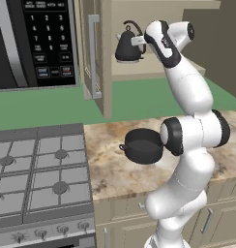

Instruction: Pick the kettle from the cabinet and place it on a stove burner. Then pick the pot from the counter and place it on another stove burner. Finally, turn both burners on.

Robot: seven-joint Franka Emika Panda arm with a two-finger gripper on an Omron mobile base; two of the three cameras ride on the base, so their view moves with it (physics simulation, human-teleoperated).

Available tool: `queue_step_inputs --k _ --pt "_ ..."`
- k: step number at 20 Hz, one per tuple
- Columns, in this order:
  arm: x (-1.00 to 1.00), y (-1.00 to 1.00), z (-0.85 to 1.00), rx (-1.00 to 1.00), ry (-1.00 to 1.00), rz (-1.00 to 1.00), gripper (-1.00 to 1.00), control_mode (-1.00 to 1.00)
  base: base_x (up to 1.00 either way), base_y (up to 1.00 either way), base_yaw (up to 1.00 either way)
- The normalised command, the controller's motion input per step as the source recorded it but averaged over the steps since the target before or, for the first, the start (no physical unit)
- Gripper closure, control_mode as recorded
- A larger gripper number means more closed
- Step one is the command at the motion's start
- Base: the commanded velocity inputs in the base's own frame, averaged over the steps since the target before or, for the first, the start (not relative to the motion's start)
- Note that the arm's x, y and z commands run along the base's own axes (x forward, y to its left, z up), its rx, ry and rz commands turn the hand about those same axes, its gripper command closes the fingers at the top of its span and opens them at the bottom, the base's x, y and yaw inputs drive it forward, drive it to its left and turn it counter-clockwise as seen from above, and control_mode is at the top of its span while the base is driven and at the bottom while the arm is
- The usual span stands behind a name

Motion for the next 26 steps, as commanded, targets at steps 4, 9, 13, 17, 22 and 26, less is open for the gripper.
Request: queue_step_inputs --k 4,9,13,17,22,26 --pt "0.0 0.01 -0.06 0.0 0.0 0.01 1.0 -1.0 0.0 0.0 0.0" --pt "-0.02 0.01 -0.01 -0.01 -0.01 0.01 1.0 -1.0 0.0 0.0 0.0" --pt "-0.15 0.0 0.0 0.0 -0.05 -0.01 1.0 -1.0 0.0 0.0 0.0" --pt "-0.22 0.0 0.0 0.0 -0.02 -0.01 1.0 -1.0 0.0 0.0 0.0" --pt "-0.65 0.0 0.0 0.0 -0.06 0.0 1.0 -1.0 0.0 0.0 0.0" --pt "-0.6 0.0 0.0 0.0 -0.03 -0.01 1.0 -1.0 0.0 0.0 0.0"
